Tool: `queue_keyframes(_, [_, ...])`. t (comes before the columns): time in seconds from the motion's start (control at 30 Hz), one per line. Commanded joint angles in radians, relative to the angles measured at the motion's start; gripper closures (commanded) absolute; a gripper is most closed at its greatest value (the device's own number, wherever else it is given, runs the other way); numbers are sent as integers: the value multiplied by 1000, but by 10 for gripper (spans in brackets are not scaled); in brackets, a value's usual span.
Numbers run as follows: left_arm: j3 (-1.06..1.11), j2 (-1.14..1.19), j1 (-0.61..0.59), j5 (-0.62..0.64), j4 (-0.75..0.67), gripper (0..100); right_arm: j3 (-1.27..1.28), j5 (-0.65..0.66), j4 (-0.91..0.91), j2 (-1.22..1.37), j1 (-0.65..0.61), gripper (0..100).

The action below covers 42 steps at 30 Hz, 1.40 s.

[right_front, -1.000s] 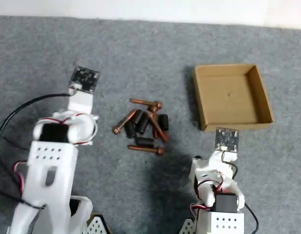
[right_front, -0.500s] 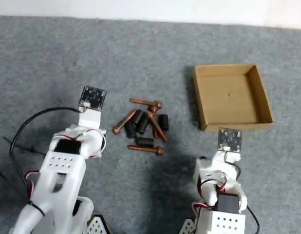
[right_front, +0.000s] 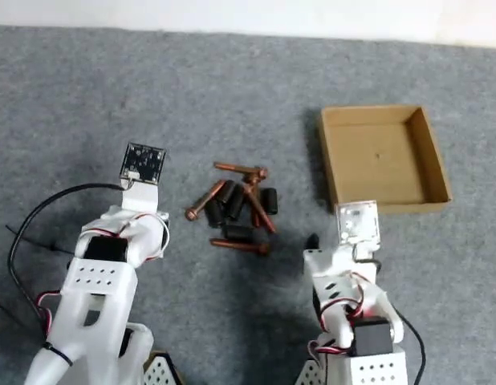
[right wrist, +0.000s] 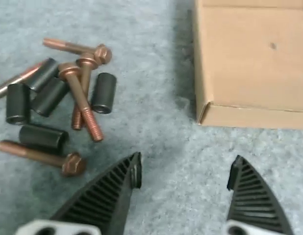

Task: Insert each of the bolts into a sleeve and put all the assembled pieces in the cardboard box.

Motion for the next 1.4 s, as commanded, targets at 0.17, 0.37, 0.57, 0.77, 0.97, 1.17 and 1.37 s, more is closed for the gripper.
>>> queue_keyframes(0.17, [-8,-22,-16,6,-14,934,-352,-15,-96,478,-85,724])
queue_keyframes(0.37, [-8,-22,-16,6,-15,934,-633,-132,-96,808,-199,724])
queue_keyframes(0.57, [-8,-21,-16,6,-15,934,-822,-147,-97,1078,-283,724])
queue_keyframes(0.77, [-8,-21,-16,6,-34,934,-951,-183,-128,1360,-294,724])
queue_keyframes(0.97, [-8,-21,-16,6,-34,934,-983,-249,-234,1590,-294,724])
queue_keyframes(1.17, [-8,-21,-16,6,-34,934,-981,-253,-294,1741,-254,724])
queue_keyframes(1.37, [-8,-21,-16,6,-34,934,-983,-253,-375,1778,-214,724])
